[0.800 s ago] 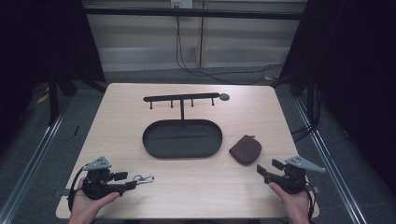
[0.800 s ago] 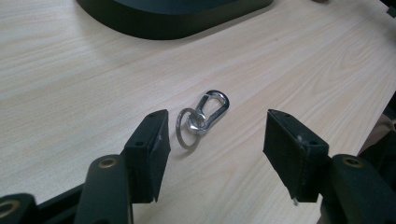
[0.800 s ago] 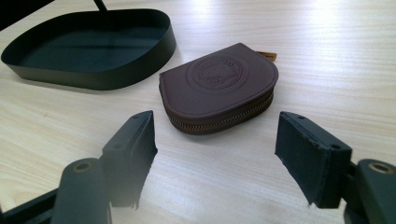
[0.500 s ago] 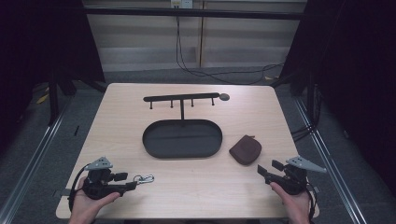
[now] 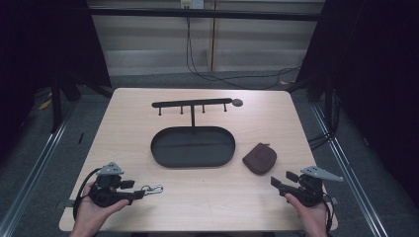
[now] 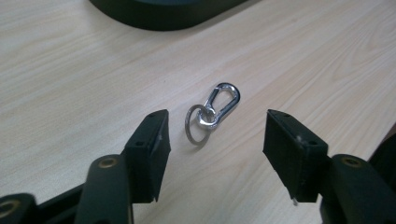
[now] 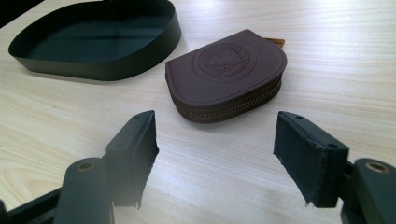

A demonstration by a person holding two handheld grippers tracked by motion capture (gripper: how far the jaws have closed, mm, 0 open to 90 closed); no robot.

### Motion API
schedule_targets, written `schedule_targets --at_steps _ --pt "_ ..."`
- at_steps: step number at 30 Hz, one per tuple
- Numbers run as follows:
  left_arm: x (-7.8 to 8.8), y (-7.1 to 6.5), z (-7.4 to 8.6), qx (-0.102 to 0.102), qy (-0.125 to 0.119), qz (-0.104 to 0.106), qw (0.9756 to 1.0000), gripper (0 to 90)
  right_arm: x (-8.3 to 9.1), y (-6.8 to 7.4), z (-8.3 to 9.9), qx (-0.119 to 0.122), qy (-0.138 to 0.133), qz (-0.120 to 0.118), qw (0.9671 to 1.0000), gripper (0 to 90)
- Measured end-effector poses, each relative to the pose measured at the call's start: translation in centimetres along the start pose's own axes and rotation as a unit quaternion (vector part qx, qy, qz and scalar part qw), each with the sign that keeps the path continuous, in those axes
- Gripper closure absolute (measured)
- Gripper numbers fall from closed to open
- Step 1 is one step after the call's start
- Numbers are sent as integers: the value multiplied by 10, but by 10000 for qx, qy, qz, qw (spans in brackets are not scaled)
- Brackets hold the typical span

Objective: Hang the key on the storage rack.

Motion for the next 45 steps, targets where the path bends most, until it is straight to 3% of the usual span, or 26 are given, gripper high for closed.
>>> schedule_targets --at_steps 4,12,20,22,26,35,40,43,44,45 --pt "-7 -2 -1 -179 306 -109 9993 370 -1 2 0 40 39 -47 10000 306" --pt "-4 -1 -15 -390 439 -142 9982 398 -3 3 0 80 92 -93 9999 306" --pt "-4 0 -29 -719 799 64 9942 482 -3 3 1 33 114 -110 9999 306" --pt "-6 -1 -30 -677 829 77 9942 489 -3 3 1 34 116 -110 9999 306" --pt "-12 4 -31 -733 1088 95 9913 529 -4 2 1 22 136 -113 9998 306" --pt "-18 10 -32 -678 1423 138 9874 586 -5 3 2 55 188 -123 9997 305" --pt "-20 13 -35 -578 1523 65 9866 631 -7 4 2 83 257 -153 9995 303" --pt "-22 13 -36 -571 1661 70 9844 634 -7 4 2 94 264 -151 9995 302" --pt "-24 13 -36 -580 1757 56 9827 634 -8 4 3 87 273 -156 9995 302" --pt "-24 13 -36 -580 1757 56 9827 634 -8 4 3 87 273 -156 9995 302"
Point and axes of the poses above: each handheld gripper's, and its own axes: x roughly backward along the jaws, z roughly out of its underside, y roughly to its left, the point moved 6 cm from there along -x, roughly forward along the jaws, and after that the axes turned 5 degrees about x, right-handed, at the moved point
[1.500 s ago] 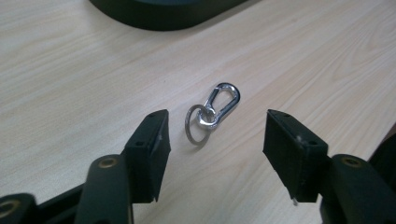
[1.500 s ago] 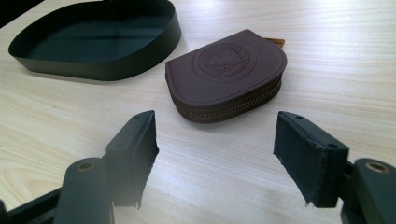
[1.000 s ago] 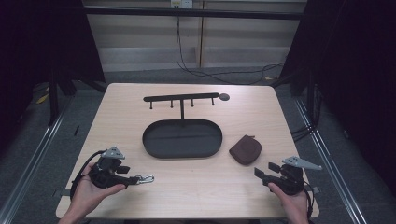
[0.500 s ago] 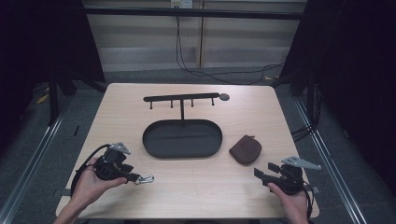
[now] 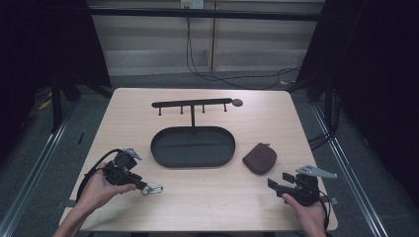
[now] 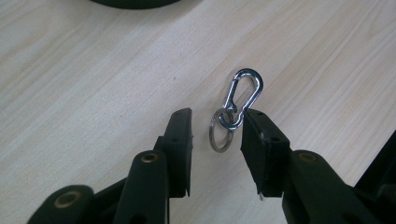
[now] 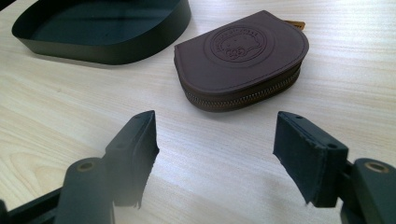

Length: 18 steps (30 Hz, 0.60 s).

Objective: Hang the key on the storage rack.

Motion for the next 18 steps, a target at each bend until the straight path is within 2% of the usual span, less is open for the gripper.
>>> schedule_targets --at_steps 1,4,9,18 --pt "-1 0 -1 -40 29 -13 10000 634 0 0 0 -9 11 1 10000 302" --pt "-5 1 -2 44 144 -67 9999 604 0 0 0 13 20 2 10000 300" --pt "-11 3 -3 -60 442 -102 9990 602 -1 1 1 26 79 -5 10000 299" --pt "-17 -1 -6 -181 703 -96 9973 692 -2 2 2 64 116 -19 9999 297"
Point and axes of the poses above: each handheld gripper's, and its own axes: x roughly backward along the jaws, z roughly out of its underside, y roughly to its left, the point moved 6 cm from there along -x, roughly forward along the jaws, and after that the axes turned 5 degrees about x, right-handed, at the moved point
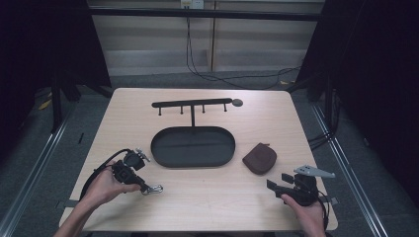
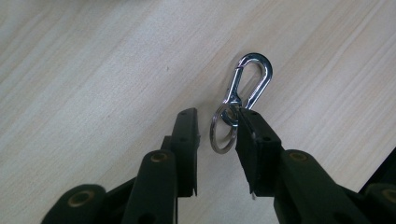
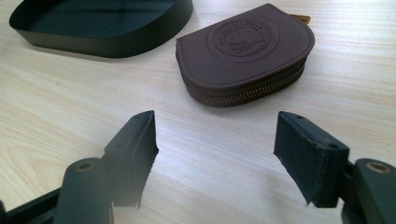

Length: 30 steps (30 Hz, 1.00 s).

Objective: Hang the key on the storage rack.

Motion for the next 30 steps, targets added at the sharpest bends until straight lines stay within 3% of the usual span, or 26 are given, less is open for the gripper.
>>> schedule_targets --at_steps 5,12,14,17,21,23,30 --pt "-6 2 1 -34 165 20 9999 696 0 0 0 0 22 3 10000 297" --pt "-8 -2 3 -170 360 66 9992 779 -1 0 0 -5 33 -14 10000 295" --pt "-8 -3 3 -153 322 110 9993 809 -1 0 0 2 31 -15 10000 295" --pt "-6 -4 4 -286 402 139 9987 861 -1 0 0 2 37 -12 10000 294" --pt "-4 -5 3 -274 409 108 9987 885 -1 0 1 4 48 -11 10000 294" --pt "-2 -5 3 -262 462 -45 9986 888 -2 0 1 13 52 -11 10000 293" --pt "2 -10 1 -337 462 2 9984 889 -1 1 0 8 30 -13 10000 294"
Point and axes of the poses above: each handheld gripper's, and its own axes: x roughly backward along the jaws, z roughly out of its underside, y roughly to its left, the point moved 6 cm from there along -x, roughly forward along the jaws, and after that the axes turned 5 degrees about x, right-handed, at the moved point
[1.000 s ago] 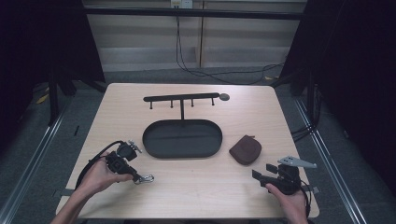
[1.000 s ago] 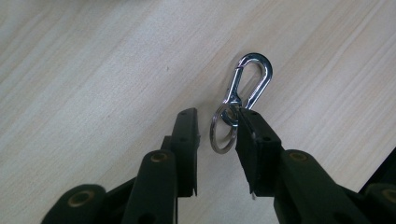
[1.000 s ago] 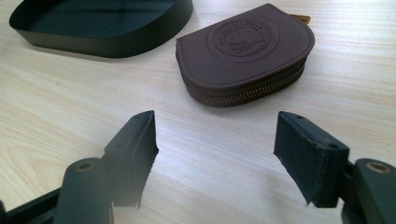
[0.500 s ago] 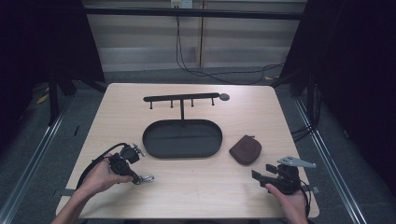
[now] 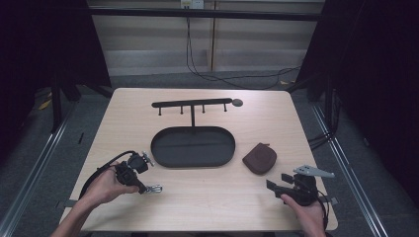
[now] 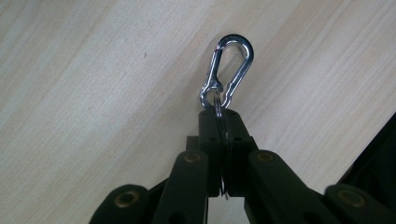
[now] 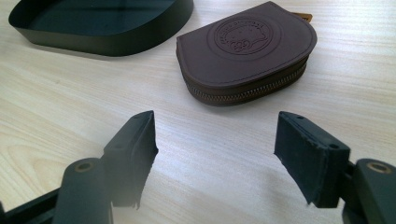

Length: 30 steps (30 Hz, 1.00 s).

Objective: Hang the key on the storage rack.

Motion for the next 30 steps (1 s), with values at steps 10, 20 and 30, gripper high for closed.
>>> schedule_targets --at_steps 10,20,30 --pt "22 -6 -6 -119 -17 -173 9998 890 0 0 0 -8 15 -1 10000 291" --pt "36 -13 -14 -215 23 -278 9994 890 0 0 0 -12 17 -1 10000 290" --pt "51 -18 -18 -384 34 -304 9988 890 -1 -1 1 -34 30 5 10000 281"
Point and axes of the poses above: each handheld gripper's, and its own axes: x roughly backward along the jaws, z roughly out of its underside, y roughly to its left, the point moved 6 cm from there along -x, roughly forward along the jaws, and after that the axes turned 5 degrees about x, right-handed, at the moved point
